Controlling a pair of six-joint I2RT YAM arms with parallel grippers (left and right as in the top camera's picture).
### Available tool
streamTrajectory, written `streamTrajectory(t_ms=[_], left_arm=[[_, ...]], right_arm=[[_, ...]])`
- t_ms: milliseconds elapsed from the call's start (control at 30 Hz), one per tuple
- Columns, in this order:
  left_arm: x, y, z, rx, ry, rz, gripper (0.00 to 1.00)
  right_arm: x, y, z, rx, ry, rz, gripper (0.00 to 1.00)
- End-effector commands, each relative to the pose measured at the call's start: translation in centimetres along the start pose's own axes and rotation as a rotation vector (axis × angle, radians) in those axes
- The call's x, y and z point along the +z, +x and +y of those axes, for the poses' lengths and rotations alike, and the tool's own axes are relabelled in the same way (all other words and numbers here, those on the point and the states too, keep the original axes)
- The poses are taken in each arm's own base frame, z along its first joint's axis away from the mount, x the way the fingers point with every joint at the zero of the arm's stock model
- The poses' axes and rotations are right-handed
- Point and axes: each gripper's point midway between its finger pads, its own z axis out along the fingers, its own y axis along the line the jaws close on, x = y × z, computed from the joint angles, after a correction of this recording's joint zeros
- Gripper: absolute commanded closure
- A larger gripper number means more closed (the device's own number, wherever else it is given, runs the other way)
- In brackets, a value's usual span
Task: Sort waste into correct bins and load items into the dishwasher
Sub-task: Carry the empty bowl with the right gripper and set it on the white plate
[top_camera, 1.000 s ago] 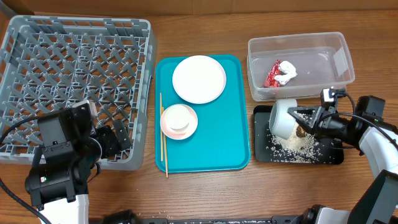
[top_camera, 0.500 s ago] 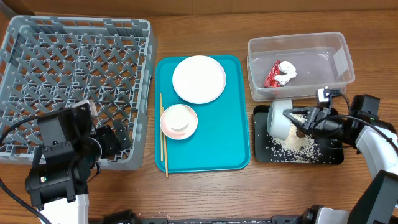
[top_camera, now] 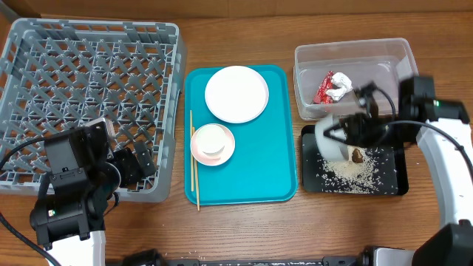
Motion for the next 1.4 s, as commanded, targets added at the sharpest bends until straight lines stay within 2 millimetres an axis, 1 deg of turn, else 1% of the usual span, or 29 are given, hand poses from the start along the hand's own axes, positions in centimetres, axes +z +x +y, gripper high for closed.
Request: streamTrajectory(t_ms=[0, 33, 67, 100, 167, 233, 367, 433, 467, 533, 700, 767, 833, 967, 1067, 1100, 1133, 1167, 1233, 1267, 1300, 1333, 1367], left_arm=[[-0.5, -0.7, -0.3, 0.027, 0.012, -0.022, 0.0], [-0.5, -0.7, -0.3, 0.027, 0.012, -0.022, 0.0], [-0.5, -0.7, -0.3, 0.026, 0.012, -0.022, 0.0], [-0.5, -0.7, -0.3, 0.026, 0.012, -0.022, 0.0], [-0.5, -0.7, -0.3, 0.026, 0.012, -0.021, 0.0], [-0.5, -0.7, -0.3, 0.026, 0.012, -0.021, 0.0], [-0.5, -0.7, -0.3, 0.026, 0.012, -0.021, 0.0], [-0.5, -0.6, -0.3, 0.026, 0.012, -0.02, 0.0], [-0.5, -0.6, -0.3, 0.026, 0.012, -0.02, 0.0], [-0.5, -0.6, -0.3, 0.026, 0.012, -0.02, 0.0], [-0.5, -0.6, -0.3, 0.026, 0.013, -0.02, 0.0], [-0.5, -0.6, -0.3, 0.026, 0.012, -0.02, 0.0], [-0.5, -0.6, -0.3, 0.026, 0.012, -0.02, 0.0], [-0.5, -0.6, -0.3, 0.026, 0.012, -0.02, 0.0], [-0.5, -0.6, -0.3, 0.026, 0.013, -0.019, 0.0], [-0.5, -0.6, -0.3, 0.026, 0.012, -0.019, 0.0], [-0.5, -0.6, -0.3, 0.026, 0.012, -0.019, 0.0], [-0.5, -0.6, -0.3, 0.026, 0.013, -0.019, 0.0], [-0.5, -0.6, -0.3, 0.026, 0.012, -0.019, 0.0], [-0.5, -0.6, -0.3, 0.026, 0.012, -0.019, 0.0], [-0.5, -0.6, -0.3, 0.026, 0.012, -0.02, 0.0], [-0.5, -0.6, -0.3, 0.026, 0.012, -0.02, 0.0], [-0.5, -0.6, -0.3, 0.026, 0.012, -0.02, 0.0]], right_arm=[[-0.1, -1.9, 1.9, -0.208, 0.131, -0.002, 0.96], [0.4, -2.5, 2.7, -0.268, 0.151, -0.004, 0.96], [1.3, -3.1, 3.5, -0.341, 0.187, -0.004, 0.96], [1.8, -3.4, 3.6, -0.372, 0.218, -0.007, 0.96], [3.2, -4.7, 3.6, -0.427, 0.335, -0.036, 0.96], [4.5, -5.8, 4.4, -0.498, 0.4, -0.072, 0.96], [8.1, -8.1, 7.8, -0.684, 0.44, -0.163, 0.96], [9.7, -8.8, 9.1, -0.749, 0.435, -0.193, 0.96], [11.2, -9.2, 9.8, -0.803, 0.421, -0.201, 0.96], [13.0, -9.5, 10.1, -0.828, 0.405, -0.204, 0.96], [18.2, -9.3, 8.7, -0.84, 0.365, -0.149, 0.96], [20.3, -8.9, 7.6, -0.836, 0.349, -0.119, 0.96], [21.9, -8.5, 6.6, -0.827, 0.339, -0.087, 0.96], [24.3, -7.4, 4.6, -0.807, 0.322, -0.026, 0.96], [25.3, -7.1, 3.7, -0.799, 0.323, -0.007, 0.96], [25.4, -7.0, 3.7, -0.799, 0.317, -0.005, 0.95], [25.4, -6.9, 3.8, -0.796, 0.308, 0.0, 0.91], [25.4, -6.7, 4.1, -0.794, 0.295, 0.005, 0.82], [24.3, -6.2, 5.4, -0.789, 0.26, 0.023, 0.7], [23.6, -6.2, 6.0, -0.789, 0.26, 0.024, 0.45], [22.7, -6.3, 6.7, -0.789, 0.261, 0.022, 0.39], [21.6, -6.4, 7.5, -0.789, 0.261, 0.016, 0.35], [20.5, -6.6, 8.4, -0.79, 0.26, 0.008, 0.27]])
